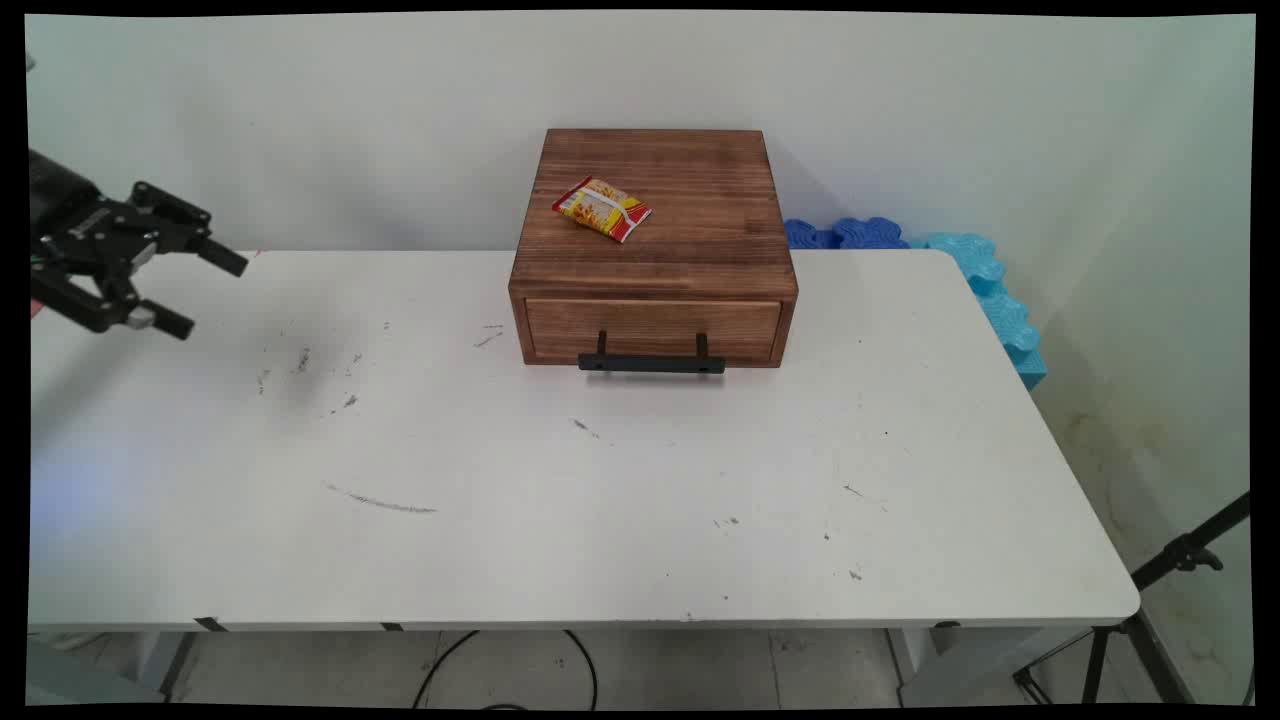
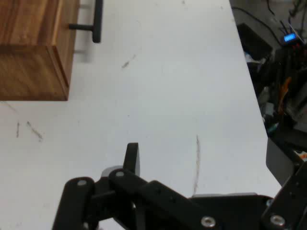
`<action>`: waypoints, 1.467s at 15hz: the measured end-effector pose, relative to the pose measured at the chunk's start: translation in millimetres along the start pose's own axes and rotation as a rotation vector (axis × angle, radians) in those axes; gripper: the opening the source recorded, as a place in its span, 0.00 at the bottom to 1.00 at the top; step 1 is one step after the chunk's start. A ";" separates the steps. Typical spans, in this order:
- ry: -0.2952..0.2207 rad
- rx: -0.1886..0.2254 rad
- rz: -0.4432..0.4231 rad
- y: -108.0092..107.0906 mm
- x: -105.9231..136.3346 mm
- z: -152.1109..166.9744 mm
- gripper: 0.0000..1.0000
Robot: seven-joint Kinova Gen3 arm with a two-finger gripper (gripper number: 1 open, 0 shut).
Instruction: Open the drawer
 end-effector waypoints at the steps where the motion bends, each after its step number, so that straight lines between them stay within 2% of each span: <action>1: 0.001 0.007 -0.006 -0.8 6.8 4.9 1.00; 5: 0.005 0.051 -0.042 -5.6 42.5 30.7 1.00; 11: -0.003 0.135 -0.091 -12.3 132.9 102.5 1.00; 14: -0.040 0.166 -0.107 -13.3 168.6 151.2 1.00; 18: -0.086 0.189 -0.111 -14.2 193.7 204.3 1.00; 22: -0.175 0.214 -0.055 -24.1 211.0 270.0 1.00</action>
